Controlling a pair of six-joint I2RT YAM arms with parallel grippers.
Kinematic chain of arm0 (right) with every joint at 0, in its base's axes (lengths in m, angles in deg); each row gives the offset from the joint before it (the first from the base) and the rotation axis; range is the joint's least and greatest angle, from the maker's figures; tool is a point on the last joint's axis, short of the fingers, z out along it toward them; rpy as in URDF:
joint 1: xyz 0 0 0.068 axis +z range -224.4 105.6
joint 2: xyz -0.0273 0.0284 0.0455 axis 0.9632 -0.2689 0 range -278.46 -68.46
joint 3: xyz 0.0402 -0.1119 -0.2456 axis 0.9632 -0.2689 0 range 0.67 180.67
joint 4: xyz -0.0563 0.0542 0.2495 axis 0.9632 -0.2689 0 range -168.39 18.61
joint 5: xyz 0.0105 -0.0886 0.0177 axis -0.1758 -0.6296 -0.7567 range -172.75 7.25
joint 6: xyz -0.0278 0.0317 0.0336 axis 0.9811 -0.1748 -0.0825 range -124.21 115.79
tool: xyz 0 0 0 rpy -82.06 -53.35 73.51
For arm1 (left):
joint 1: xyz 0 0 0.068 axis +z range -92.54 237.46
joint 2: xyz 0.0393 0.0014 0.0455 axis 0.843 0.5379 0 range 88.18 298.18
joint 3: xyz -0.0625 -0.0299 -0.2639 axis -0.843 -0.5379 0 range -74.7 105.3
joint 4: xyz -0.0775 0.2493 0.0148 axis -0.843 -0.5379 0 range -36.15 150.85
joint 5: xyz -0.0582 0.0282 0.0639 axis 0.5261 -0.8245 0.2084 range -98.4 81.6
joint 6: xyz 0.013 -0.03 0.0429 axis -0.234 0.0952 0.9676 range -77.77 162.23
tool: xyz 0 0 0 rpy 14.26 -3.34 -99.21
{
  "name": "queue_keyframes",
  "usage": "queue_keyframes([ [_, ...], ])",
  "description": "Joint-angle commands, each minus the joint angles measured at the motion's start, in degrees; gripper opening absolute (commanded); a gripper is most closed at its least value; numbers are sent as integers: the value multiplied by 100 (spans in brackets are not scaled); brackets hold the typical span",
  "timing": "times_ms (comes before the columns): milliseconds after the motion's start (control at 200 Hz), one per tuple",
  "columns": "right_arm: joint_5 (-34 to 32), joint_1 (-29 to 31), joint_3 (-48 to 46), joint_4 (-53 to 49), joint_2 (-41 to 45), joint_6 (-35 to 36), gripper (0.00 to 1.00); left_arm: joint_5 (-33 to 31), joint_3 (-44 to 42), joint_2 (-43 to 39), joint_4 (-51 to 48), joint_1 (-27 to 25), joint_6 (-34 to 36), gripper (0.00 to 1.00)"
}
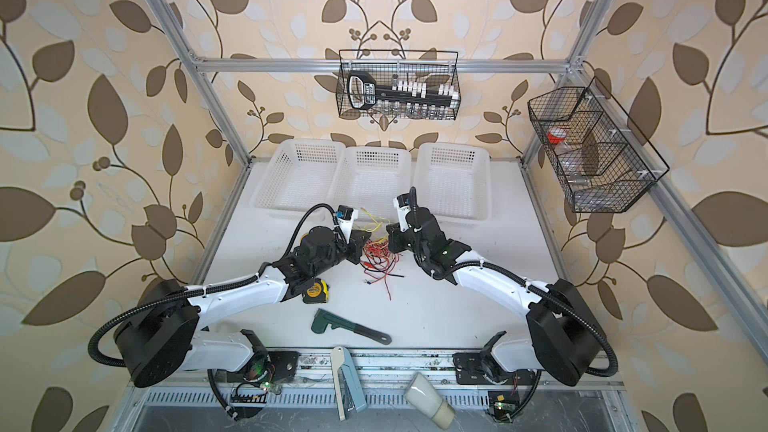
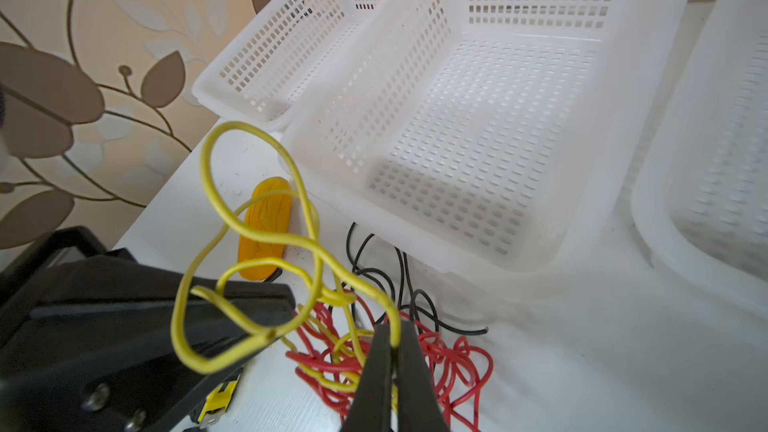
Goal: Untangle the cables
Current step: 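Carry the yellow wire with the right gripper into the farthest basket, then open the right gripper to drop the yellow wire in the basket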
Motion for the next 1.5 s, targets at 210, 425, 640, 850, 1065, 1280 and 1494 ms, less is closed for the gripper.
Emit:
queue_keyframes([
  [210, 27, -702, -295, 327, 37, -433, 0, 368, -12, -361, -193, -25, -72, 0],
  [425, 47, -912, -266, 356, 453, -333, 0, 130, -177, -466, -434, -26, -71, 0],
  [640, -73, -1206, -346, 428, 968, -207, 0, -36, -224, -519, -531, -26, -63, 0],
  [850, -697, -2038, -290, 339, 1011, -217, 0, -64, -224, -609, -563, -28, -67, 0],
  [1065, -1161, -2532, -87, 286, 203, -22, 2, -86, -267, -664, -573, -23, -69, 0],
  [1280, -1034, -2838, 182, 312, -704, -6, 5, -134, -267, -699, -651, -24, -39, 0],
  [1494, -763, -2935, 345, 312, -890, 65, 25, -152, -245, -690, -686, -23, -20, 0],
])
